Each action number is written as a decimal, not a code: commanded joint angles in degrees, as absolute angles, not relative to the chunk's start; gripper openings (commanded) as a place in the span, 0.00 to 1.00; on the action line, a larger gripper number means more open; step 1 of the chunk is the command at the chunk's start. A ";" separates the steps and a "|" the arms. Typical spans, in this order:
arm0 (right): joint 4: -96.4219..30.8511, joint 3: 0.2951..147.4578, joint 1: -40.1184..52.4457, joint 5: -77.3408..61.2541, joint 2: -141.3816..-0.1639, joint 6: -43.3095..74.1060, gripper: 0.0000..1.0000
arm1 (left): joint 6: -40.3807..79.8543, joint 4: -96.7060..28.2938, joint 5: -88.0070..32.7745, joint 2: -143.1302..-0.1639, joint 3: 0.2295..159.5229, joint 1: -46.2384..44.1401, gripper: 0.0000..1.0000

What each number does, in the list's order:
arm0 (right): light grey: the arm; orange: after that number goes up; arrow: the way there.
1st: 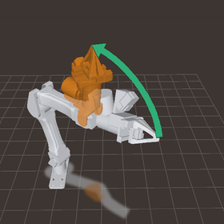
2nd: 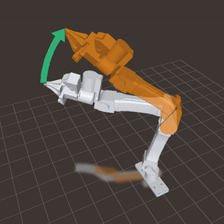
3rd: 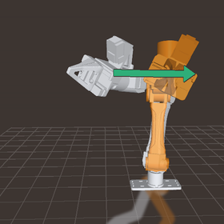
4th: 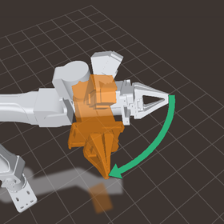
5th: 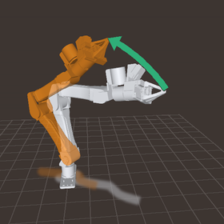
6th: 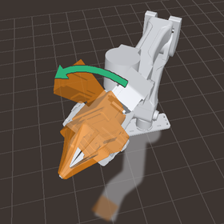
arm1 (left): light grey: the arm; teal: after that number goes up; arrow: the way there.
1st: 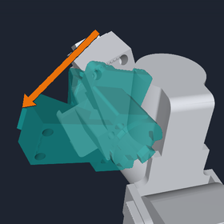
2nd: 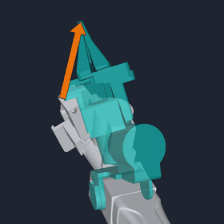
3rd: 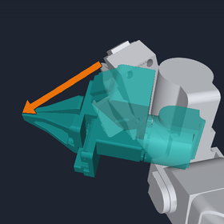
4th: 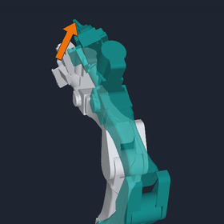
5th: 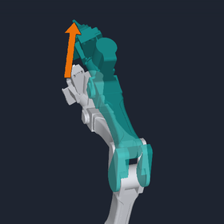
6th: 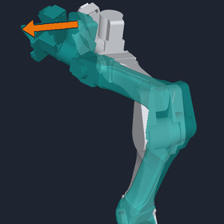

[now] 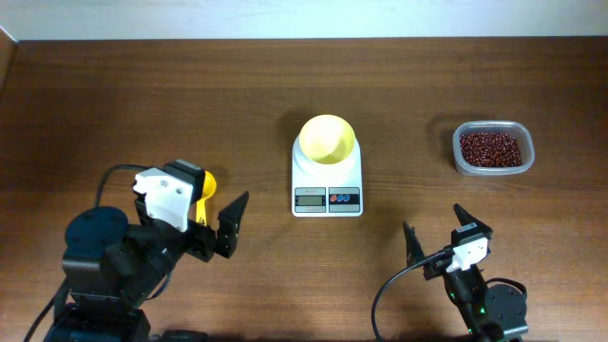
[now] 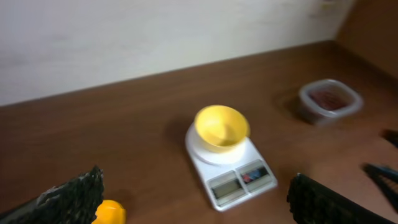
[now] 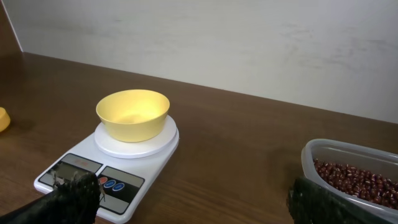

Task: Scoop item into bowl and weigh 50g on scale
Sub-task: 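Reach the left gripper to the yellow scoop and grasp its handle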

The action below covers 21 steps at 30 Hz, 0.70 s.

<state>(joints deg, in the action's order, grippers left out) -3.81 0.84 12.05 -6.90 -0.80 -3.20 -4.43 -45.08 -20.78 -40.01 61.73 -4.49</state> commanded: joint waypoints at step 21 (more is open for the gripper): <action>-3.81 0.32 12.36 -6.83 -0.51 -3.01 0.99 | 19.25 -60.16 8.47 -68.05 62.43 -4.16 1.00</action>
<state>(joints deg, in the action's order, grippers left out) -3.79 0.84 12.05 -6.90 -0.80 -3.20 17.87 -57.47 7.62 -66.70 62.15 -4.51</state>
